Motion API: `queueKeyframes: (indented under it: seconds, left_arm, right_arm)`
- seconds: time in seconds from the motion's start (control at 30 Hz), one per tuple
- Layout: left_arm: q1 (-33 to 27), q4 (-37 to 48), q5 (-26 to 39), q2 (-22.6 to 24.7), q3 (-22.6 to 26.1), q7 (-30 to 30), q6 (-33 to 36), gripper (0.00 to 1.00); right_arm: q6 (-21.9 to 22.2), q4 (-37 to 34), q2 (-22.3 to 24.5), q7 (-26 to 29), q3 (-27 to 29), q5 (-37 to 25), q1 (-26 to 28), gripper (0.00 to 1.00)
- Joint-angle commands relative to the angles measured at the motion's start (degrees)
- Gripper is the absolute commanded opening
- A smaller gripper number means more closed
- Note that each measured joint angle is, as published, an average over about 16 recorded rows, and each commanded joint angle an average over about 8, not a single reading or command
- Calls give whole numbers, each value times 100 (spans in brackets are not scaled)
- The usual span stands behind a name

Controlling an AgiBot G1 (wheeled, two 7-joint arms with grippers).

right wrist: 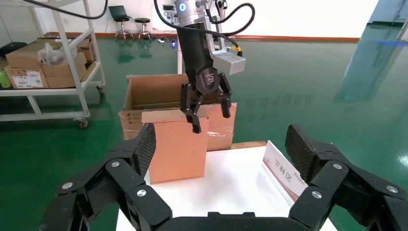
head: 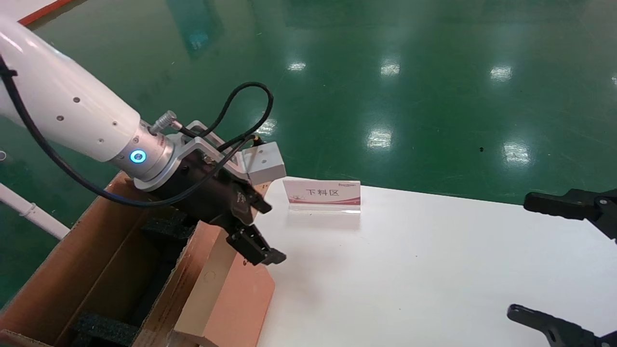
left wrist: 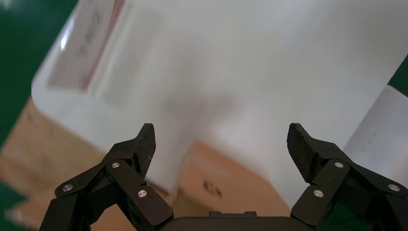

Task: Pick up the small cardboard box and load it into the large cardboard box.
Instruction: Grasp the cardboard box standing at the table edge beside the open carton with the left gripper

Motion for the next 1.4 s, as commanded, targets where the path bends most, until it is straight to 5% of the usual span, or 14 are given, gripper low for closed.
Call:
queueKeyframes:
  seconds: [0.03, 0.63, 1.4]
  left_arm:
    - [-267, -4, 16, 29, 400, -353, 11, 100]
    - [-2367, -36, -466, 695, 3989, -2238, -93, 100]
    - [-3152, -60, -633, 1124, 5488, -2918, -263, 100]
  right_arm:
    - [0, 0, 0, 0, -1, 1, 0, 100]
    - [4, 0, 4, -4, -9, 6, 2, 100]
    - [8, 0, 7, -9, -18, 12, 4, 100]
